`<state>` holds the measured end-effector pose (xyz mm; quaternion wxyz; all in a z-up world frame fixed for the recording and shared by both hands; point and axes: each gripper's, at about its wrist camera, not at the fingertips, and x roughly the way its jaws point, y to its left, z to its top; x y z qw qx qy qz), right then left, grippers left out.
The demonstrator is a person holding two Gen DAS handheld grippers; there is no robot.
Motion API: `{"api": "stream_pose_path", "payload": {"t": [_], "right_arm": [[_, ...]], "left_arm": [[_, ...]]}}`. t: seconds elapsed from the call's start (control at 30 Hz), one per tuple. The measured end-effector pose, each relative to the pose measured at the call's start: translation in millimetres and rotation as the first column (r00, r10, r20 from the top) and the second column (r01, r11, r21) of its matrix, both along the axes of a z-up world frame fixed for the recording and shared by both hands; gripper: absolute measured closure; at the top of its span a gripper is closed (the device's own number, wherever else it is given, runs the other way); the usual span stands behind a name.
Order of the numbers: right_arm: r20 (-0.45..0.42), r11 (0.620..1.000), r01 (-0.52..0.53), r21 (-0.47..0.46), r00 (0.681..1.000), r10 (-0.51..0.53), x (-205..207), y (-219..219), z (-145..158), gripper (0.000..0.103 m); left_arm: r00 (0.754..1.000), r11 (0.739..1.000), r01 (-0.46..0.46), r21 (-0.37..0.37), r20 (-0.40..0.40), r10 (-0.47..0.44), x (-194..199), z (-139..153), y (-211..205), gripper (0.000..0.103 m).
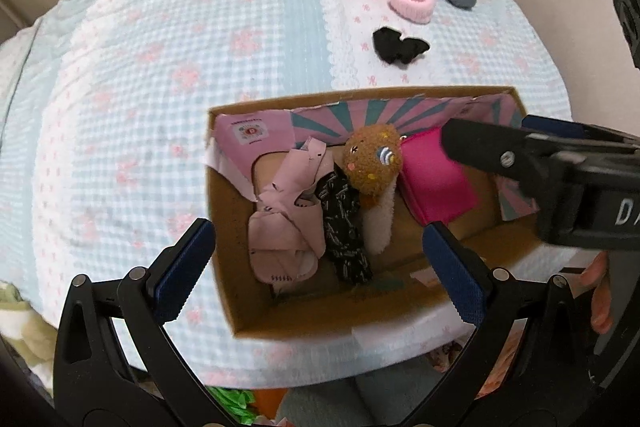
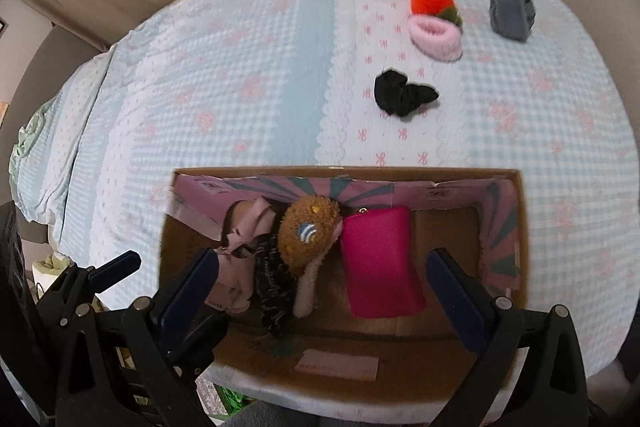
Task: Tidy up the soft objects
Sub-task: 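Open both tools to drop the sock and keychain into the box, then move both tools back toward the remaining items on the bed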
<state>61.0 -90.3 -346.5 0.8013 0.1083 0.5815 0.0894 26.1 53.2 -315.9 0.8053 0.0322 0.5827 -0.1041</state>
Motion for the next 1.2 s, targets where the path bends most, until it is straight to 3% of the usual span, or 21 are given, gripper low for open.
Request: {"api": "stream_pose_path", "payload": {"t": [0.33,0.63,0.87,1.2], "right_arm": [[0.167,0.997,0.066,-0.051,0.984,-0.057,-37,-10,104,0.0],[0.315,0.972,0.165,-0.166,0.943,-0.107,-42,-45,181,0.0],[0.358,0.963,0.231,-0.14,0.918,-0.168,-17,-95,198,0.0],[0.362,0.968,0.214,-0.13,0.919,-0.155,48,-180,195,0.0]], "left_arm": [[0.993,0.998,-0.045,-0.034,0.109,0.048,-23,91,22,0.0],[0.961,0.996,-0.059,-0.062,0.268,0.073,-4,166,17,0.0],[0.948,0.996,-0.034,-0.079,0.314,0.057,30,189,-20,0.0],[0.955,0.994,-0.02,-0.108,0.294,0.051,104,175,-97,0.0]]}}
